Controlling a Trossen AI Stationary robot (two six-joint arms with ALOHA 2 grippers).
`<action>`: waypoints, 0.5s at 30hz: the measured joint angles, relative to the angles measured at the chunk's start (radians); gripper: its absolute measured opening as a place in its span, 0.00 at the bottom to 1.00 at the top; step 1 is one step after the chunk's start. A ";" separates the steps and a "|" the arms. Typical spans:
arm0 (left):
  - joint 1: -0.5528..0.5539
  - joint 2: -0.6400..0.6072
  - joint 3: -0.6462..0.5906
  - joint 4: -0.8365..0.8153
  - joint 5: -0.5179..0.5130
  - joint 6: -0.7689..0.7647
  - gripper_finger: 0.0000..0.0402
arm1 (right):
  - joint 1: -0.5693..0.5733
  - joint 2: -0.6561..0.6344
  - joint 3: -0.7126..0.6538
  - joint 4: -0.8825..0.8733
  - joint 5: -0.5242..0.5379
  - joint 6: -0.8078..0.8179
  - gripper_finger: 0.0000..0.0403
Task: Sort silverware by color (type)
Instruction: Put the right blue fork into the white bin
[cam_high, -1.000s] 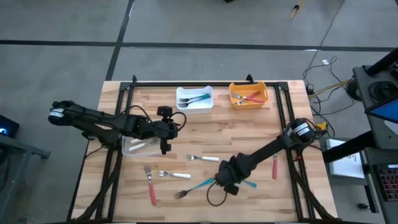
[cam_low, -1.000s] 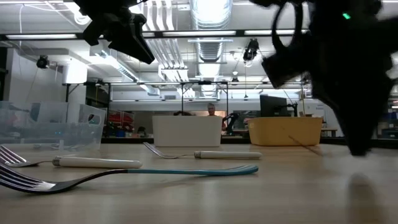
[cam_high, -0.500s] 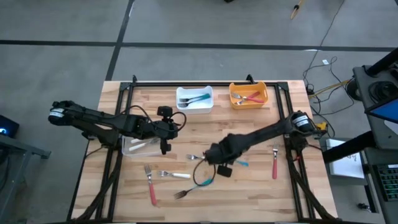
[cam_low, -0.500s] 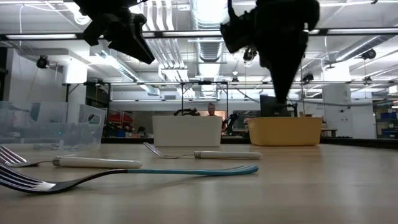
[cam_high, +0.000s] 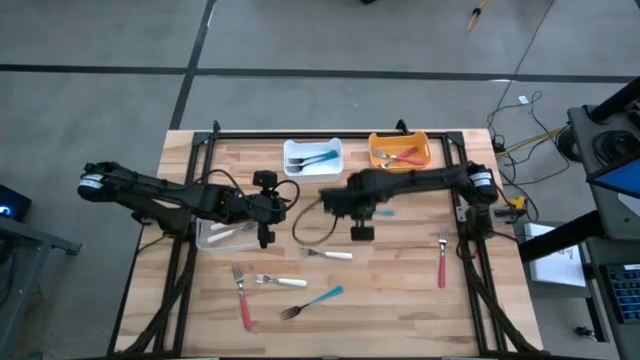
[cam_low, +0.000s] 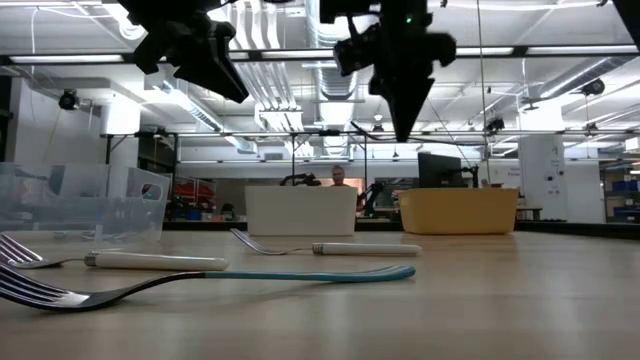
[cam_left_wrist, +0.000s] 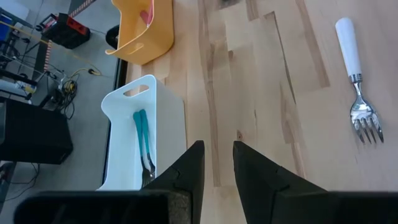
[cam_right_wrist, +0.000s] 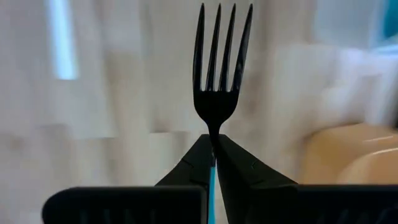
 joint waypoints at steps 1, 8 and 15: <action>0.000 0.000 0.000 0.000 0.000 0.000 0.16 | -0.025 0.000 0.010 0.000 0.012 -0.051 0.02; 0.000 0.000 0.000 -0.005 0.000 0.000 0.16 | -0.216 -0.001 0.056 0.000 0.020 -0.438 0.02; 0.021 0.000 -0.001 -0.019 -0.001 -0.002 0.16 | -0.468 -0.001 0.067 0.014 0.012 -0.747 0.02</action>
